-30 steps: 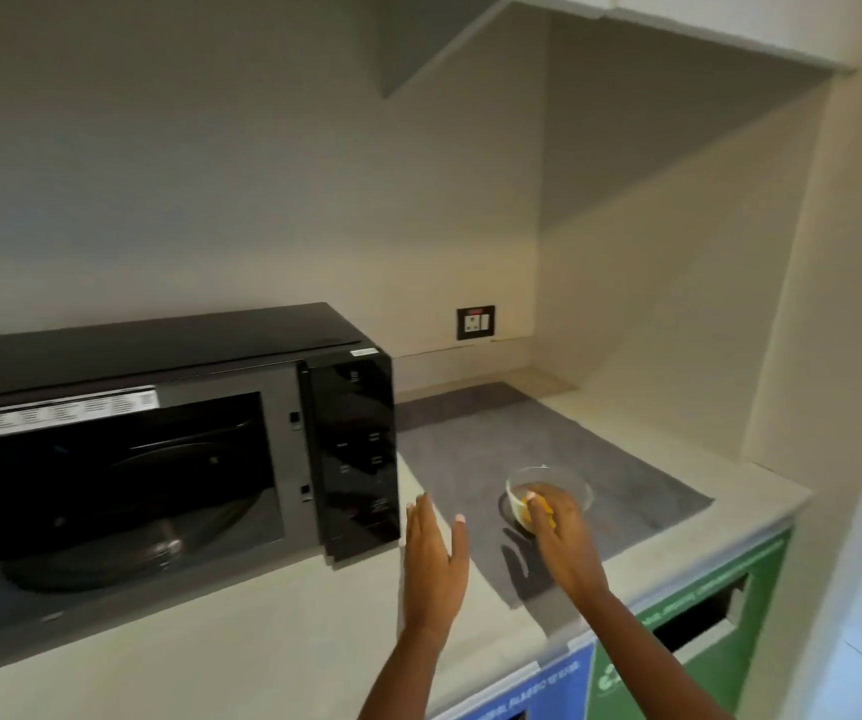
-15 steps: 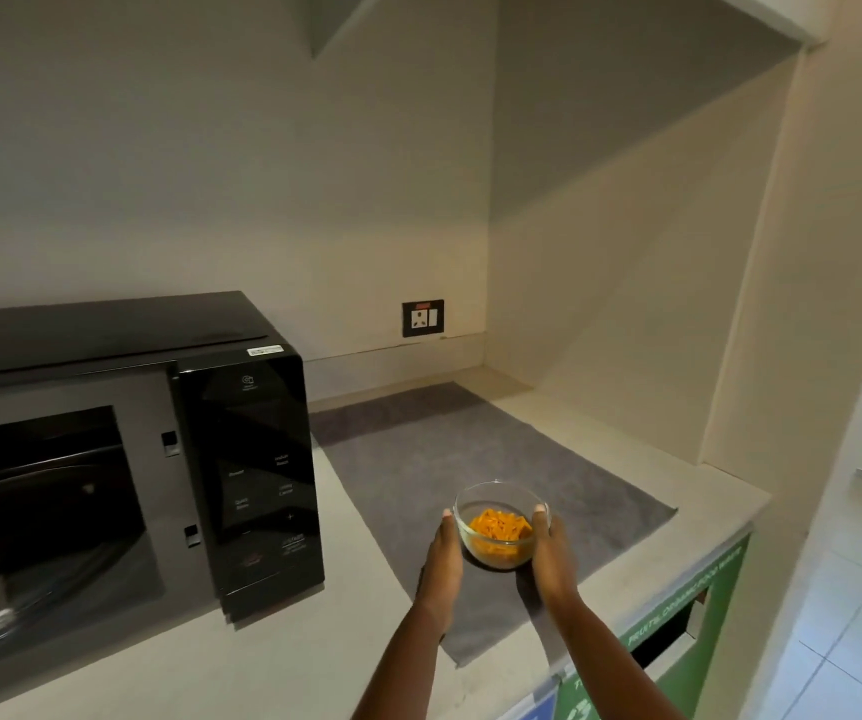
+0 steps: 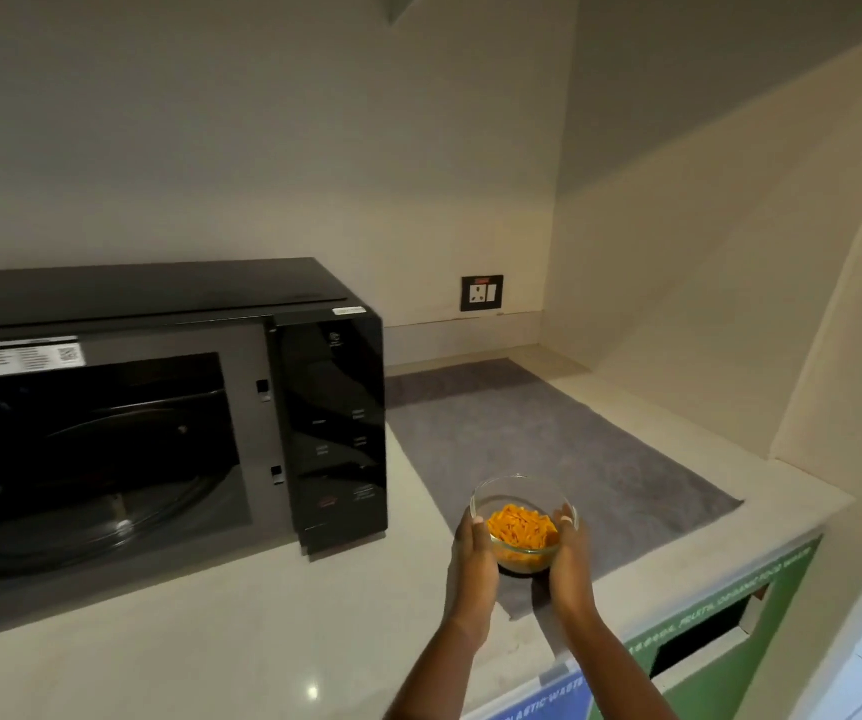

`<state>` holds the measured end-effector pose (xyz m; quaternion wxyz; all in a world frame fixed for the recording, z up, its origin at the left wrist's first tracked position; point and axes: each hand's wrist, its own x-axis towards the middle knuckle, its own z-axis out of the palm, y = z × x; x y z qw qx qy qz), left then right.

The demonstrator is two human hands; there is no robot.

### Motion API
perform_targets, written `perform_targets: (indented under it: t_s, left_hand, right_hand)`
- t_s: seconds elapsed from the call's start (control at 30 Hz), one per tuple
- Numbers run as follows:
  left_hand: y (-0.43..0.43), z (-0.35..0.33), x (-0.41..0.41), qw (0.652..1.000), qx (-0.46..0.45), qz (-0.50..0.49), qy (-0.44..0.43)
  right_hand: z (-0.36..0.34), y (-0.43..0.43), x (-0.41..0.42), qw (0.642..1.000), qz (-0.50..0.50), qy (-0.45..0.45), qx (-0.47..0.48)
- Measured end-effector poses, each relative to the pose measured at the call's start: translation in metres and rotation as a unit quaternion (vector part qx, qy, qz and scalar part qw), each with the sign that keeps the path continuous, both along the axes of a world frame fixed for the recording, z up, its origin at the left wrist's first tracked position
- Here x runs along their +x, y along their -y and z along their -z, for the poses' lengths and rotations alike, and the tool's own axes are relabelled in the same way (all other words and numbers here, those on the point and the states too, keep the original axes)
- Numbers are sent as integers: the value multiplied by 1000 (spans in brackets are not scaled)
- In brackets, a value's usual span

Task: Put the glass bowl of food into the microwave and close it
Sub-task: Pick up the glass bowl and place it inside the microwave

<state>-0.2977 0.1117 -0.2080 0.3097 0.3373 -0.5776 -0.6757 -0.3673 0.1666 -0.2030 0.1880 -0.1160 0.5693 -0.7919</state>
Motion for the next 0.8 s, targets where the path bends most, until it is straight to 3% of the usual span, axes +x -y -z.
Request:
perform_targets:
  t_s: [0.13, 0.63, 0.8]
  left_hand:
    - [-4, -3, 50, 999, 3, -40, -25]
    - [36, -14, 240, 971, -20, -239, 8]
    - [69, -35, 281, 956, -14, -291, -31]
  right_hand:
    - [0, 4, 55, 998, -33, 30, -37]
    - [-10, 67, 252, 990, -138, 17, 27]
    - [-36, 101, 295, 982, -188, -10, 31]
